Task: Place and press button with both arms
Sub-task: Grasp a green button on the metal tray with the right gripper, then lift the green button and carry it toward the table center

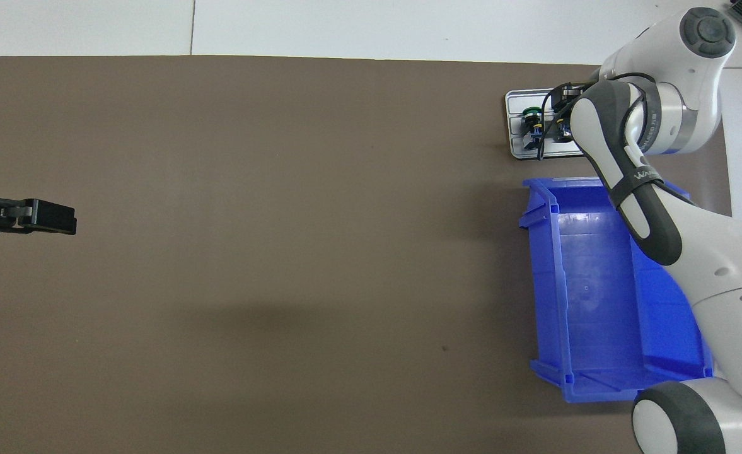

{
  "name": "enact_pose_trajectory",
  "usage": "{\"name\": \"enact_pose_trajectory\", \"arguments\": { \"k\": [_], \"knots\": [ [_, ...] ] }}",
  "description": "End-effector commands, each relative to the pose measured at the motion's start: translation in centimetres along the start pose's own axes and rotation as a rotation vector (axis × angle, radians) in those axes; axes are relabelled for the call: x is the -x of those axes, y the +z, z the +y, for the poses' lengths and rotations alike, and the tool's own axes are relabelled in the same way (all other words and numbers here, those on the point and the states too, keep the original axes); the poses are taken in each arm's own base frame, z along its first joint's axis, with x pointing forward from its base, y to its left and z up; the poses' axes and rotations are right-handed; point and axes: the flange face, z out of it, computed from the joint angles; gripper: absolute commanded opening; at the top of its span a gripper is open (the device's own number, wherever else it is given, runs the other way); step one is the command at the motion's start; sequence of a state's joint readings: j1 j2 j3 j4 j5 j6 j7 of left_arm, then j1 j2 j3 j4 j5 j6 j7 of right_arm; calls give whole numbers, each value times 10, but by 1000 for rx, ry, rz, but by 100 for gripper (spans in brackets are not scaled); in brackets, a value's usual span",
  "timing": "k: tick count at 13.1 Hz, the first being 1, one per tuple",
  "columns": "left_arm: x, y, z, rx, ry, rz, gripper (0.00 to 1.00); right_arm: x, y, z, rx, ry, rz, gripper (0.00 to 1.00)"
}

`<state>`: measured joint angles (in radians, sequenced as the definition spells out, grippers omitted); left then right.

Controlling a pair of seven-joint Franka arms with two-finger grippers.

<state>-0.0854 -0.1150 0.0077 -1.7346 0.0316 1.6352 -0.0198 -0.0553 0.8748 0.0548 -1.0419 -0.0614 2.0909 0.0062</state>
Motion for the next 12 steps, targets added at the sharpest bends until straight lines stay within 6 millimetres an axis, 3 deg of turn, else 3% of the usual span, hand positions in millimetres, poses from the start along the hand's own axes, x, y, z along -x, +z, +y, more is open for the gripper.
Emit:
{"name": "enact_pose_trajectory", "arguments": {
  "k": [1, 6, 8, 9, 10, 11, 12],
  "knots": [
    [9, -1, -4, -9, 2, -5, 100, 7, 13, 3, -1, -17, 4, 75],
    [9, -1, -4, -9, 1, -5, 100, 20, 27, -3, -6, -22, -5, 72],
    [9, -1, -4, -9, 2, -5, 100, 24, 29, -2, -5, -20, -2, 67],
    [9, -1, -4, -9, 1, -3, 100, 24, 27, 0, -4, -18, -6, 50],
    [9, -1, -4, -9, 1, -3, 100, 23, 22, 1, -1, -18, -7, 22],
    [9, -1, -4, -9, 2, -5, 100, 22, 20, 1, -1, -17, -4, 3],
    [9, -1, -4, -9, 1, -3, 100, 22, 20, 0, -8, -9, 0, 0]
  ]
}}
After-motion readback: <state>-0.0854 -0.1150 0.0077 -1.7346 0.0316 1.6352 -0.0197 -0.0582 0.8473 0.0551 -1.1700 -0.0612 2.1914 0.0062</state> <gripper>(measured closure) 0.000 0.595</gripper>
